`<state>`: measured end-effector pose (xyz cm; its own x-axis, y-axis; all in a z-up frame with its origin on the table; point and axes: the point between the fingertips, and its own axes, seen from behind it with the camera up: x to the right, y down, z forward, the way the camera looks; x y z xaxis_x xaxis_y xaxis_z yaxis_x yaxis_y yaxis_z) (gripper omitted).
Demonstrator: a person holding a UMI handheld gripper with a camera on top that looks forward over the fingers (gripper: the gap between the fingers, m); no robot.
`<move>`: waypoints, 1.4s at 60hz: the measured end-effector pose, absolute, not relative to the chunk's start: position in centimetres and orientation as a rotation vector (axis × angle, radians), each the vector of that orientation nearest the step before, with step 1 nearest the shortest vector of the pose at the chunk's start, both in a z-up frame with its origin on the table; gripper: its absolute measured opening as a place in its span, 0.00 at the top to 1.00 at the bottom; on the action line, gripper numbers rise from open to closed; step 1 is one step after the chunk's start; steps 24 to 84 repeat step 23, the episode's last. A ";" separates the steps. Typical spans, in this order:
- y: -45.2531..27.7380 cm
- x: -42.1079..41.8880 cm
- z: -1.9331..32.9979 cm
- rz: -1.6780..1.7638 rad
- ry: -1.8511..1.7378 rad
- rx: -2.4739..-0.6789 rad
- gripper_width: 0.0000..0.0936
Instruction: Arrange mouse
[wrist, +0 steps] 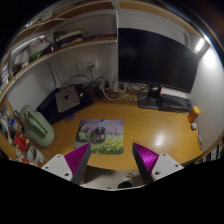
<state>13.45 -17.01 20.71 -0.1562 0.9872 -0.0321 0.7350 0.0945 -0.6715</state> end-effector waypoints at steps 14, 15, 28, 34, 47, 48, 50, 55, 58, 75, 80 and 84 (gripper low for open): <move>-14.7 13.9 22.5 0.772 -1.884 -1.677 0.08; -14.6 13.9 22.5 0.766 -1.883 -1.675 0.08; -14.1 14.0 22.7 0.761 -1.885 -1.644 0.08; -14.1 14.0 22.7 0.761 -1.885 -1.644 0.08; -14.1 14.0 22.7 0.761 -1.885 -1.644 0.08; -14.1 14.0 22.7 0.761 -1.885 -1.644 0.08; -14.1 14.0 22.7 0.761 -1.885 -1.644 0.08; -14.1 14.0 22.7 0.761 -1.885 -1.644 0.08; -14.1 14.0 22.7 0.761 -1.885 -1.644 0.08; -14.1 14.0 22.7 0.761 -1.885 -1.644 0.08; -14.1 14.0 22.7 0.761 -1.885 -1.644 0.08; -14.1 14.0 22.7 0.761 -1.885 -1.644 0.08</move>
